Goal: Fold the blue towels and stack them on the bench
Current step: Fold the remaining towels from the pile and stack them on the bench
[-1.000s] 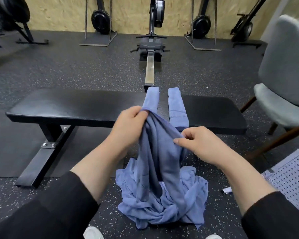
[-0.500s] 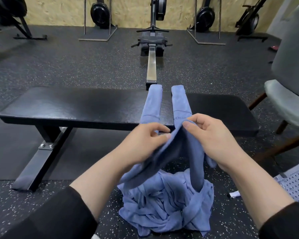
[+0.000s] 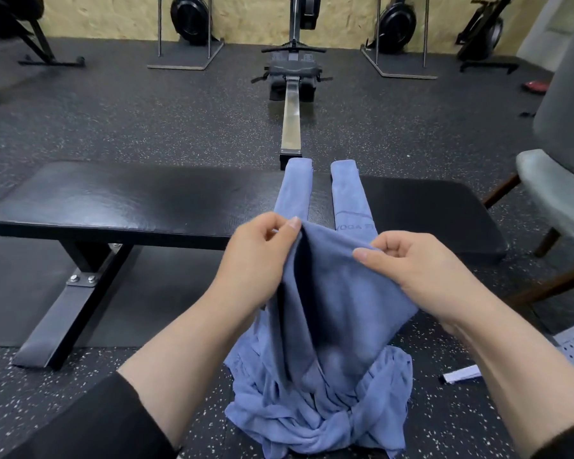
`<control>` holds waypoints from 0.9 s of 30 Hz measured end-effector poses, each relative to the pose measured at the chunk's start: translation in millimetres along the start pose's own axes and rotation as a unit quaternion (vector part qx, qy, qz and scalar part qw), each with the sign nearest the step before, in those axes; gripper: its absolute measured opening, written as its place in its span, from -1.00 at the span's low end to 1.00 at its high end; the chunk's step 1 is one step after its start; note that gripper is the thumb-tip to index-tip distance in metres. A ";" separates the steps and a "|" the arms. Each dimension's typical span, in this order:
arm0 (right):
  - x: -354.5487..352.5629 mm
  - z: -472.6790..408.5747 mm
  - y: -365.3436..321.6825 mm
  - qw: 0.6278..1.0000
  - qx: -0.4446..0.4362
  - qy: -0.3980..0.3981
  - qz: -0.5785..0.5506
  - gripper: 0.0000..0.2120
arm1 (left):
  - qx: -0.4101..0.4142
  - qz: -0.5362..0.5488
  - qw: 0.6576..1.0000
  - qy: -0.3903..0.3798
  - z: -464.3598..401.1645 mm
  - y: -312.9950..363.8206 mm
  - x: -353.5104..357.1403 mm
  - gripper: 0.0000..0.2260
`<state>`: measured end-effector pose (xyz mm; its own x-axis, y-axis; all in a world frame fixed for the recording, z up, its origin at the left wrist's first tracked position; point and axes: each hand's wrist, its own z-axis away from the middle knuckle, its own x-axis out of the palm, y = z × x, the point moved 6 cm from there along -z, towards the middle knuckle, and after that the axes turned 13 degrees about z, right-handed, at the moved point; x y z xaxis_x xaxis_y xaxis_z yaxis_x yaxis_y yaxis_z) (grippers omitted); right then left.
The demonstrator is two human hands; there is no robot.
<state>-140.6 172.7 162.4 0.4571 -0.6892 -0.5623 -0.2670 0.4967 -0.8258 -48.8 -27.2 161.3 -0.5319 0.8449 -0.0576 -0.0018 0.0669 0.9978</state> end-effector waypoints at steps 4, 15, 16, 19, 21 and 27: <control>-2.3 0.8 6.1 0.998 0.010 0.005 -0.057 -0.37 | 0.011 0.002 0.999 0.033 -4.2 1.4 -13.1 -0.77; -2.6 4.1 -6.8 0.992 -0.028 0.120 -0.014 -0.84 | 0.039 -0.064 0.996 -0.046 10.7 11.7 2.5 -0.82; -0.1 4.9 -10.5 0.992 -0.040 0.117 0.015 -0.82 | 0.044 -0.068 0.995 -0.059 12.5 12.4 6.9 -0.82; 13.8 6.6 -20.1 0.992 -0.069 0.064 0.088 -0.75 | 0.064 -0.095 0.989 -0.089 15.6 14.8 17.8 -0.78; 23.8 9.1 -23.1 0.991 -0.076 0.001 0.105 -0.70 | 0.063 -0.086 0.989 -0.104 16.9 14.8 21.8 -0.81; 38.2 19.0 -29.9 0.988 -0.094 -0.083 0.086 -0.82 | 0.046 0.000 0.992 -0.114 18.5 12.6 24.2 -0.80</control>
<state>-99.0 141.5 166.5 0.5202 -0.4990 -0.6931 -0.4991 0.4809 -0.7209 -46.0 3.9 171.9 -0.3272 0.9420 -0.0743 0.0814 0.1065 0.9910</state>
